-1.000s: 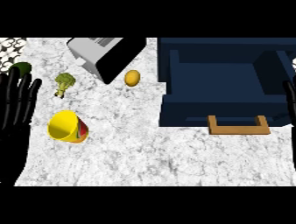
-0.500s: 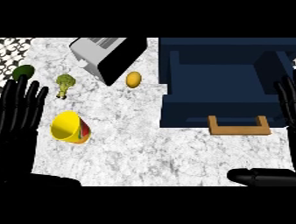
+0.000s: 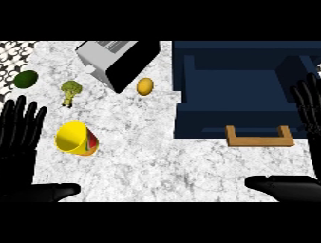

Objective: Pick up the cup, place it into the drawer and close the drawer

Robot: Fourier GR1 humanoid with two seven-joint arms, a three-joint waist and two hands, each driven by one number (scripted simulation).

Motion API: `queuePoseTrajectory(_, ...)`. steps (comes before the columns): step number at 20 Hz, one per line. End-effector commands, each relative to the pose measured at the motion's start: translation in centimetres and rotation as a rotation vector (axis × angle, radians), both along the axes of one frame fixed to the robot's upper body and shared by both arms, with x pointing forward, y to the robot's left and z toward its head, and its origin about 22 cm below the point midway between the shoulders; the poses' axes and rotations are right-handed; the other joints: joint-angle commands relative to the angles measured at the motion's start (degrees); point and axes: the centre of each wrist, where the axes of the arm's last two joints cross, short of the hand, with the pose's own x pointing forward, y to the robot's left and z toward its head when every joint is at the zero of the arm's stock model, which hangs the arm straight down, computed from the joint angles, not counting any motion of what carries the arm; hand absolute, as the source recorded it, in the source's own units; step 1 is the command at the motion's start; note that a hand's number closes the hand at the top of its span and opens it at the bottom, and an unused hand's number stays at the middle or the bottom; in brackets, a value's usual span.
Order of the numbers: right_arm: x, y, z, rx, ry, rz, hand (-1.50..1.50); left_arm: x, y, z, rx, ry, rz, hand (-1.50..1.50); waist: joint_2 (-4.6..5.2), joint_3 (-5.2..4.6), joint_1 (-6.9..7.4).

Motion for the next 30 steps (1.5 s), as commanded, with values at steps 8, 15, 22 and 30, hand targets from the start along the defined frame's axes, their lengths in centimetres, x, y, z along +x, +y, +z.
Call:
queuePoseTrajectory(8, 1.7, -1.6, -0.9, -0.014, -0.006, -0.008, -1.5, -0.8, 2.9, -6.9, 0.063, 0.109, 0.157, -1.5, 0.03, 0.0, 0.04)
queuePoseTrajectory(15, 2.9, -2.0, -0.8, 0.0, -0.023, -0.001, -1.5, -0.2, 4.8, -12.4, 0.098, 0.188, 0.212, -1.5, 0.07, 0.0, 0.0)
queuePoseTrajectory(22, 0.2, 0.5, 0.5, -0.005, -0.015, 0.013, -1.5, 0.1, 8.1, -15.9, 0.096, 0.246, 0.249, -1.5, -0.01, -0.01, -0.19)
queuePoseTrajectory(30, -0.1, -1.2, -0.2, 0.003, -0.003, 0.014, -1.5, 0.4, 9.1, -20.3, 0.064, 0.217, 0.241, -1.5, 0.02, -0.01, -0.34)
